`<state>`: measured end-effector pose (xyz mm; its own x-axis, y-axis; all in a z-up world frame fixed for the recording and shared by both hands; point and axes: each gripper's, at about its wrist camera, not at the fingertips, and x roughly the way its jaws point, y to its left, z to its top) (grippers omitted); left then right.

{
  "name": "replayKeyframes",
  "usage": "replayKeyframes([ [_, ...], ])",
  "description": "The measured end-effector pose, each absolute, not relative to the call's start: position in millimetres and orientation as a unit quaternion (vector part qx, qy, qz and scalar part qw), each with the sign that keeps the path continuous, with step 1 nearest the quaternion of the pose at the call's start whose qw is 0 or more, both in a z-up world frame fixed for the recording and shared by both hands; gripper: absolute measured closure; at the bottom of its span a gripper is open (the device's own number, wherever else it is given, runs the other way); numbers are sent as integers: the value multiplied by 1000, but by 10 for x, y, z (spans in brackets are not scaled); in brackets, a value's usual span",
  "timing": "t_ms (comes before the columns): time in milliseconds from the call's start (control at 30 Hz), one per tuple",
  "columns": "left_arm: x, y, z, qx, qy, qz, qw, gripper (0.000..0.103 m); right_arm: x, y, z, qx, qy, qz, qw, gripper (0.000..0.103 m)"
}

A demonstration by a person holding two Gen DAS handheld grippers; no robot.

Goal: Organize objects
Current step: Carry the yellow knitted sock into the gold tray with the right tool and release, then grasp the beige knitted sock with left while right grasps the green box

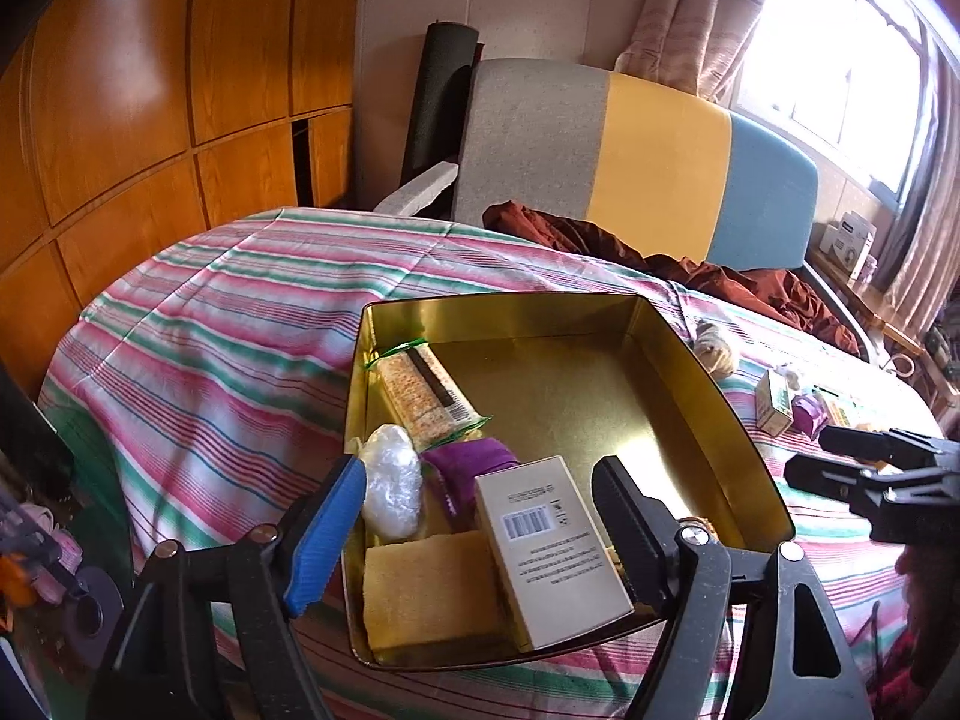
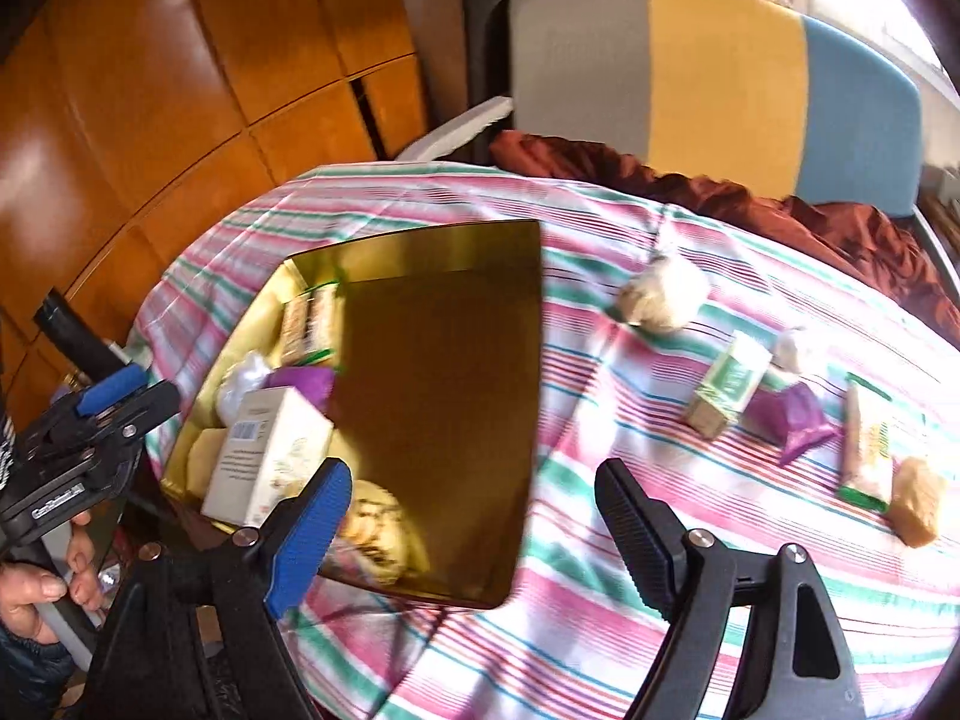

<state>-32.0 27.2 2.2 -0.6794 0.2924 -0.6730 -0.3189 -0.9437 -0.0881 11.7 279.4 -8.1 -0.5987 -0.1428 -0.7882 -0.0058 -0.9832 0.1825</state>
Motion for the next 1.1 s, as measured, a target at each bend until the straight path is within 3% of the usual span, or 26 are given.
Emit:
replayKeyframes([
  [633,-267,986,150,-358,75,902,230,23,324,4605,-248,448,-122,-872,-152,18],
  [900,-279,1569,220,-354,109,888,273,23,551,5276,-476,441,-249,-836,-212,18],
  [1100,-371,2106,188,-366,131,869,308,23,597,5293,-458,442,-259,-831,-218,18],
])
